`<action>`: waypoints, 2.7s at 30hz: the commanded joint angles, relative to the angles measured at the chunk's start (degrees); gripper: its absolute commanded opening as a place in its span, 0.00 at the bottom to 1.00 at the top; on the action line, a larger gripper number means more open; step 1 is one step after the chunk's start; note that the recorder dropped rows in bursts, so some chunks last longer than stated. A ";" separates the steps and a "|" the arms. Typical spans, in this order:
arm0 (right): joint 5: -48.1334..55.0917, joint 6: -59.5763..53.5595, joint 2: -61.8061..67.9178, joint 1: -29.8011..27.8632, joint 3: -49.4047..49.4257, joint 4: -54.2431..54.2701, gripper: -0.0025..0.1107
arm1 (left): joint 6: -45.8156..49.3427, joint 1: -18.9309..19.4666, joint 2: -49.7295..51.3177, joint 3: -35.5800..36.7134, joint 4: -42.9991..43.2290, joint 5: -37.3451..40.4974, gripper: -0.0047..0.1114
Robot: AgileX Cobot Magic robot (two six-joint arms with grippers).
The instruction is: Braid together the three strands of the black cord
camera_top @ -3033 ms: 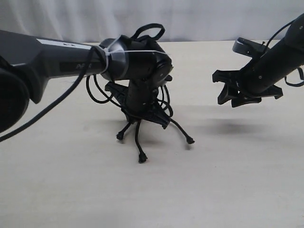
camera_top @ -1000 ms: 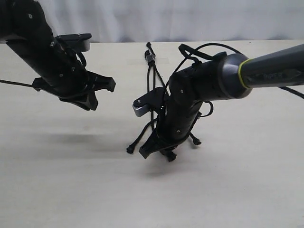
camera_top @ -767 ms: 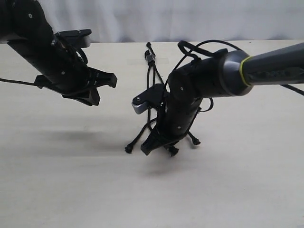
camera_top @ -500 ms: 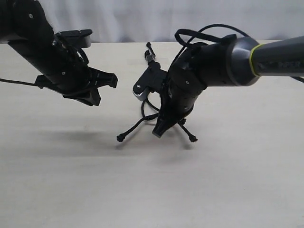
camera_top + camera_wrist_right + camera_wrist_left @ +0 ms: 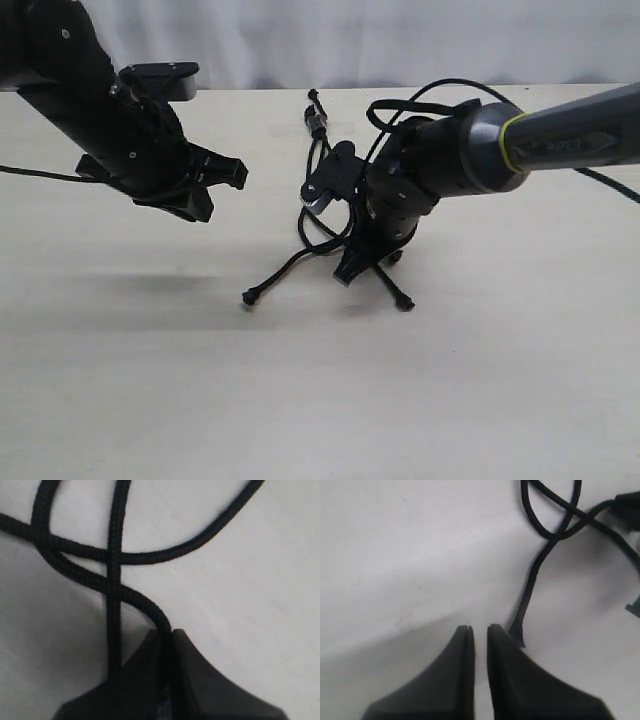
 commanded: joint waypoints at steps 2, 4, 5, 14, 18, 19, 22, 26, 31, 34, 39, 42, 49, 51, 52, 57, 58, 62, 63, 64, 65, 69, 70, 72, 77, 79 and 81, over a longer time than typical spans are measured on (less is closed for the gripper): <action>1.00 0.17 0.86 -0.29 0.25 6.43 0.06 | 0.41 -0.09 2.05 2.53 -1.51 -4.25 0.12; 1.37 0.17 0.74 -0.29 0.85 7.36 0.06 | 0.41 -0.66 3.37 2.89 -3.03 -4.64 0.12; 1.79 -0.20 0.75 -0.29 1.24 8.24 0.06 | 0.41 -1.29 4.11 2.89 -3.03 -5.16 0.12; 4.18 -16.59 -3.27 -0.29 6.53 31.95 0.06 | -5.94 -7.00 13.30 2.89 -2.63 -15.31 0.12; 3.54 -16.37 -4.33 -0.29 9.50 33.25 0.06 | -7.40 -8.75 14.49 2.89 -3.66 -13.62 0.12; 2.53 -16.37 -4.33 -0.29 10.08 33.54 0.06 | -7.40 -9.89 14.49 2.89 -4.15 -13.76 0.12; 1.87 -16.37 -4.33 -0.29 10.18 35.01 0.06 | -10.01 -13.34 14.49 3.17 -5.01 -14.47 0.12; 1.98 -14.65 -4.33 -0.29 10.18 35.01 0.07 | -12.62 -15.40 14.49 3.24 -5.68 -15.81 0.12; 2.19 -13.16 -5.10 -0.29 10.18 35.01 0.24 | -12.86 -14.98 14.05 3.24 -5.68 -14.52 0.12; 3.00 -13.16 -7.35 -0.37 10.18 35.01 0.34 | -12.86 -13.97 11.85 3.12 -5.23 -13.37 0.12; 7.91 -12.72 -13.56 -5.29 10.18 35.15 0.38 | -12.86 -9.23 4.76 3.12 0.52 -8.23 0.12; 14.27 -12.72 -17.78 -10.35 10.18 35.15 0.38 | -12.86 -4.42 -0.83 3.12 5.01 -2.31 0.12; 19.08 -10.40 -31.49 -14.99 15.64 35.15 0.06 | -11.89 3.41 -15.58 6.40 12.24 11.52 0.12; 18.67 -8.39 -36.61 -14.99 18.90 35.15 0.06 | -10.42 3.25 -20.13 8.09 12.40 14.63 0.12; 18.45 -7.66 -39.25 -14.99 20.52 35.15 0.06 | -9.77 3.25 -23.51 9.70 12.19 15.05 0.12; 16.06 -5.62 -52.13 -14.99 27.55 35.04 0.06 | -9.77 3.25 -40.06 16.95 12.09 9.39 0.12; 15.55 -5.62 -55.03 -14.99 28.77 35.04 0.06 | -9.90 3.25 -44.82 18.49 12.22 7.06 0.12; 10.19 -5.48 -65.81 -14.99 33.65 35.04 0.06 | -10.60 3.25 -57.79 24.12 12.22 -0.05 0.12; 8.20 -5.48 -68.53 -14.99 35.22 35.04 0.06 | -10.60 3.25 -60.72 25.25 12.09 -1.48 0.12; 6.22 -5.48 -71.22 -14.99 36.89 35.04 0.06 | -10.60 3.25 -63.37 26.84 11.98 -3.36 0.12; 4.64 -5.48 -73.26 -14.99 38.58 35.04 0.06 | -10.60 3.25 -65.73 27.86 11.98 -4.52 0.12; -1.75 -5.48 -82.03 -14.99 44.48 34.66 0.06 | -10.44 3.25 -72.58 32.21 14.27 -7.68 0.12; -3.47 -5.48 -83.97 -14.99 45.77 34.73 0.06 | -10.44 3.25 -73.86 32.96 15.19 -7.96 0.12; -6.92 -5.48 -87.23 -14.99 47.82 34.73 0.06 | -10.44 3.25 -75.60 33.87 17.04 -8.26 0.12; -7.71 -5.48 -93.14 -14.99 49.26 34.90 0.06 | -10.44 3.25 -77.43 33.87 18.06 -6.71 0.12; -7.86 -5.48 -94.80 -14.99 49.26 34.90 0.06 | -10.44 3.25 -77.43 33.87 18.06 -6.71 0.12; -8.06 -5.48 -96.31 -14.99 49.26 34.90 0.06 | -10.44 3.25 -77.43 33.87 18.06 -6.71 0.12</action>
